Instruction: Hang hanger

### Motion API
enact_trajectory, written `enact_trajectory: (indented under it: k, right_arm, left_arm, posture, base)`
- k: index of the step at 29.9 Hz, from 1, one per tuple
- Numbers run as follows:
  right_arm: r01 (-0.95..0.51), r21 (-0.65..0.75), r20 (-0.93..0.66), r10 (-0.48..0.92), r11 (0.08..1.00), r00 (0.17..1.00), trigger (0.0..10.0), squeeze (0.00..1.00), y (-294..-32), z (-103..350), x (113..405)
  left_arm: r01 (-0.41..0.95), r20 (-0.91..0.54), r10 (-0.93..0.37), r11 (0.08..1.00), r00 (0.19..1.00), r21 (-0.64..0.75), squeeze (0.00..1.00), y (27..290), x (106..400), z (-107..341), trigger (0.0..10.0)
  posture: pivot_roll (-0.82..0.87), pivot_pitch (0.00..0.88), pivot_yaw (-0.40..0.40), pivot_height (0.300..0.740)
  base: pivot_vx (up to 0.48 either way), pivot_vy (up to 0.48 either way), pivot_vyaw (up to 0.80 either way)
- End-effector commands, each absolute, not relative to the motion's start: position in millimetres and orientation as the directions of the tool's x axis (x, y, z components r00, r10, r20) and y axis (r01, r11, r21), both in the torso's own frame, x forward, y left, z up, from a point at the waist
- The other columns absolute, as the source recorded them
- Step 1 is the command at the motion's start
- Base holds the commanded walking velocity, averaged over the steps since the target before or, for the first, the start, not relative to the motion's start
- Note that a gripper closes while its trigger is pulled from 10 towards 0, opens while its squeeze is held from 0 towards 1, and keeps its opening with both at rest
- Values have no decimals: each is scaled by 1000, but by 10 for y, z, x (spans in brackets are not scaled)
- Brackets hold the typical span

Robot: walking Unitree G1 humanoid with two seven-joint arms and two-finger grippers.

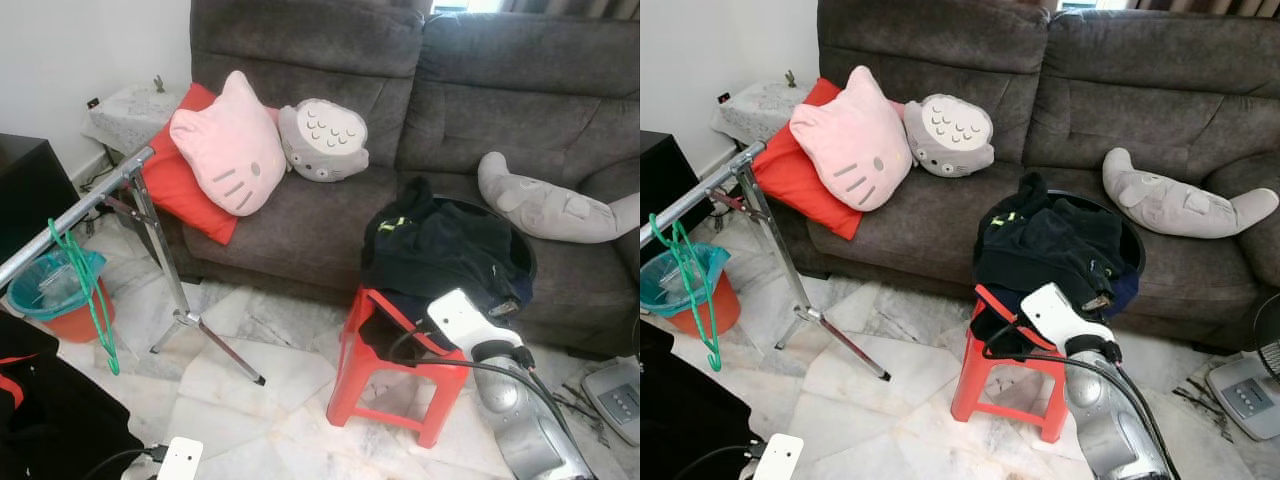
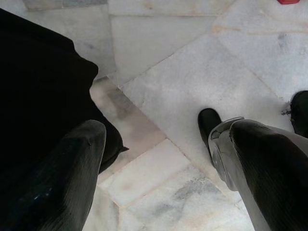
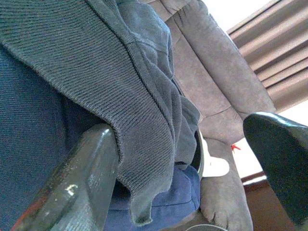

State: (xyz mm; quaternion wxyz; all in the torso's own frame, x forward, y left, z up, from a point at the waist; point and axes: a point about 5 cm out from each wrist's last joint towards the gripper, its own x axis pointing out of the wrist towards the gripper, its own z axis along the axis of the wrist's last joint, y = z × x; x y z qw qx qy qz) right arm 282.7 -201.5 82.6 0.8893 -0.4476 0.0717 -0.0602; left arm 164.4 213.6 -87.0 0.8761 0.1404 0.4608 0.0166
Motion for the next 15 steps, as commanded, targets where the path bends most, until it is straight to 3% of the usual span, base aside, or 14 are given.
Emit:
enact_trajectory:
  k: [1,11,15]
  right_arm:
    - [60,-804,-60,-181,592,982,10000,0,-2040,850,2877]
    - [70,-808,-26,-153,585,988,10000,0,-1997,881,3011]
    - [0,-807,-93,-128,591,987,10000,0,-1962,787,3016]
  left_arm:
    - [104,-818,164,959,552,262,0,2128,1587,-900,10000]
    - [103,-818,164,960,551,262,0,2124,1584,-902,10000]
    - [105,-818,162,960,552,260,0,2112,1587,-903,10000]
  posture:
    - [-16,0,-45,740]
    - [-12,0,-44,740]
    - [-12,0,-44,740]
  base:
    - [0,0,0]
    - [0,0,0]
    - [0,0,0]
